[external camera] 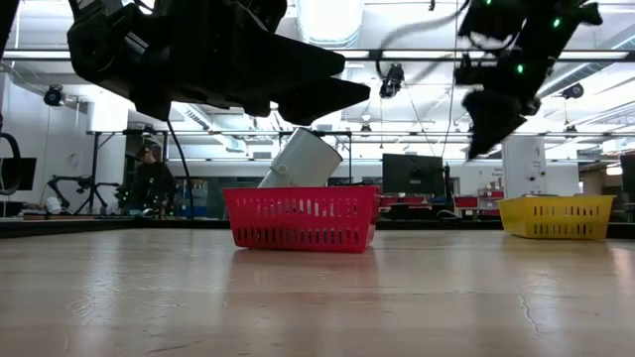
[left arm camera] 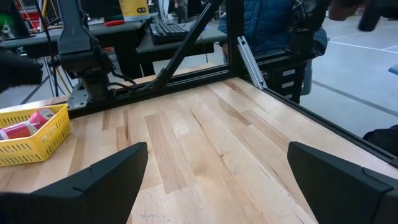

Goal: Pick & Place Office items
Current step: Put the blue digital clock into the red basket

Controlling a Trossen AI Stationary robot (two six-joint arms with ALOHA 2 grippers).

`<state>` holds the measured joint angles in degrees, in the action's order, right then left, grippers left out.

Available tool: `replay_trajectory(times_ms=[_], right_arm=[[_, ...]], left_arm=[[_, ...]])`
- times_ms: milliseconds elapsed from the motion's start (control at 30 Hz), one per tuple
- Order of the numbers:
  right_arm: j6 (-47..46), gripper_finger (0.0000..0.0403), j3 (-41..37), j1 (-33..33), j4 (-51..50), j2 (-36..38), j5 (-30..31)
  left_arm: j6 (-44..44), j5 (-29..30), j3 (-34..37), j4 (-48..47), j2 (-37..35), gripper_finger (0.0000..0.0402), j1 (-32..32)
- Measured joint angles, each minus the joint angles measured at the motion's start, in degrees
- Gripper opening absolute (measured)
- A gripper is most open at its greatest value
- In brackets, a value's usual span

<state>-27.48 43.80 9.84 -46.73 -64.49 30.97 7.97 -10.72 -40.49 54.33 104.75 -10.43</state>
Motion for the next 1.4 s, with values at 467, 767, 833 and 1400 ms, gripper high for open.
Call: replay_trajectory(times_ms=[467,767,833,1400], right_arm=[[20.2,0.0270,-5.6,-10.9,34.4,9.4,-5.4],[25.1,0.0265,-8.3,-15.2,41.2,11.0,-10.3],[25.2,0.0265,-8.4,-16.3,41.4,11.9,-10.5],[29.8,0.0270,-13.8,-24.0,50.4,23.1,-11.7]], left_arm=[[0.0,0.0,0.0,-0.2,0.0,0.0394,0.0],[0.0,0.0,0.0,-0.4,0.0,0.0394,0.0],[-0.1,0.0,0.0,-0.5,0.0,0.0394,0.0],[-2.3,2.2,0.1,-2.6,0.0,0.0394,0.0]])
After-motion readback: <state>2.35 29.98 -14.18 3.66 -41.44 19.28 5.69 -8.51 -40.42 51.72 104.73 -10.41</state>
